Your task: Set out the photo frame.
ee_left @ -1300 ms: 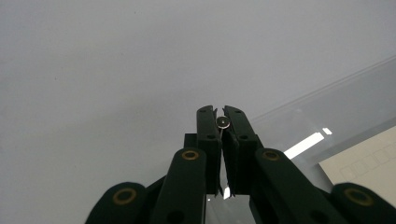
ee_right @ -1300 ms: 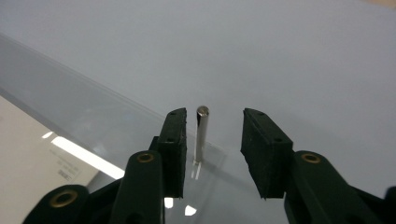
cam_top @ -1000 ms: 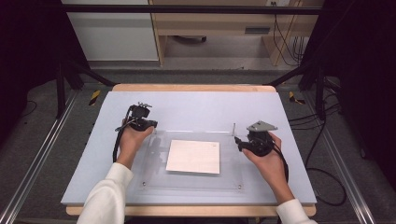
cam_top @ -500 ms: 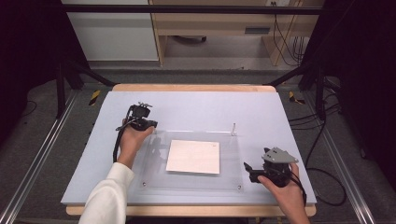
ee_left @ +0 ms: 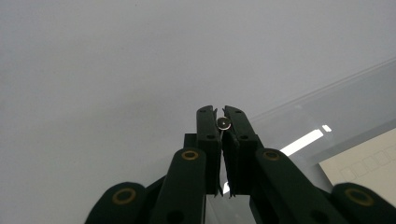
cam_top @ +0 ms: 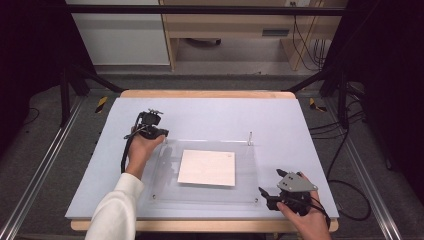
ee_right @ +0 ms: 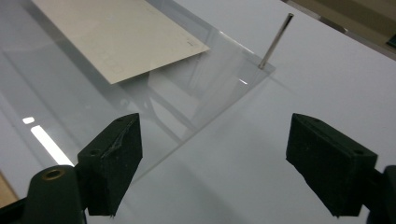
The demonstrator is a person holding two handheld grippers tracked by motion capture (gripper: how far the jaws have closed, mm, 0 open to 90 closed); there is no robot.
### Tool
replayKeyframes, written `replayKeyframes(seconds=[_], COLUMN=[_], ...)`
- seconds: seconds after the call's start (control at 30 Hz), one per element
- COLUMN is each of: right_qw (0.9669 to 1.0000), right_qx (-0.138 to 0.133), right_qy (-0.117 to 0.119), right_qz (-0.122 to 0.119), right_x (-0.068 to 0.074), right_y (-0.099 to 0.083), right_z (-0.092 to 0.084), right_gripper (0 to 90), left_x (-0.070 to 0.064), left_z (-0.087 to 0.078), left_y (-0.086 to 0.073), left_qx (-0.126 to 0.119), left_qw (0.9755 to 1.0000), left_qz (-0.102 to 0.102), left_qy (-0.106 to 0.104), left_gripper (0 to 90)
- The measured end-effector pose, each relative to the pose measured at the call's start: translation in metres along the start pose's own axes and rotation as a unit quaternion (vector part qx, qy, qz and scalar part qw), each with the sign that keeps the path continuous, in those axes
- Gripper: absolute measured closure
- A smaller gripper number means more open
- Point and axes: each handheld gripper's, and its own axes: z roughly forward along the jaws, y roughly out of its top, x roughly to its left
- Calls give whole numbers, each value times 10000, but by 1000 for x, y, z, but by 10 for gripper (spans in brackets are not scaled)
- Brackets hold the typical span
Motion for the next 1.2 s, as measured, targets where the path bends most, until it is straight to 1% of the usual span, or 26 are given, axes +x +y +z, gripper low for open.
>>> replayKeyframes(seconds=[0.13,0.27,0.33,0.37,0.43,0.57,0.67,0.83,1.0,1.13,1.2], right_qw=[9999,9997,9996,9995,9988,9979,9973,9965,9953,9931,9919], right_qx=[-45,-47,-36,-39,-43,-35,-16,-15,149,341,403], right_qy=[124,226,260,314,474,586,632,675,682,619,554], right_qz=[-67,-36,-44,-62,-108,-275,-379,-500,-675,-939,-1072], right_x=[8,12,14,15,17,24,27,29,32,35,36], right_y=[0,-1,-1,-1,-1,0,0,-3,-6,-9,-11], right_z=[-3,-3,-3,-2,-1,-1,0,-1,5,11,13], right_gripper=[173,125,104,94,82,81,72,72,85,120,159], left_x=[0,1,1,1,1,2,2,3,4,4,4], left_z=[0,1,1,1,1,1,2,3,4,4,4], left_y=[1,3,3,3,3,3,5,6,8,8,8], left_qx=[46,68,77,78,80,110,127,184,222,240,256], left_qw=[10000,10000,10000,10000,10000,9999,9999,9997,9996,9996,9995], left_qz=[-3,-35,-42,-41,-41,-59,-102,-135,-143,-151,-149], left_qy=[-9,-27,-23,-24,-21,-28,-32,-59,-74,-86,-102], left_gripper=[851,851,851,851,851,851,851,850,850,849,849])
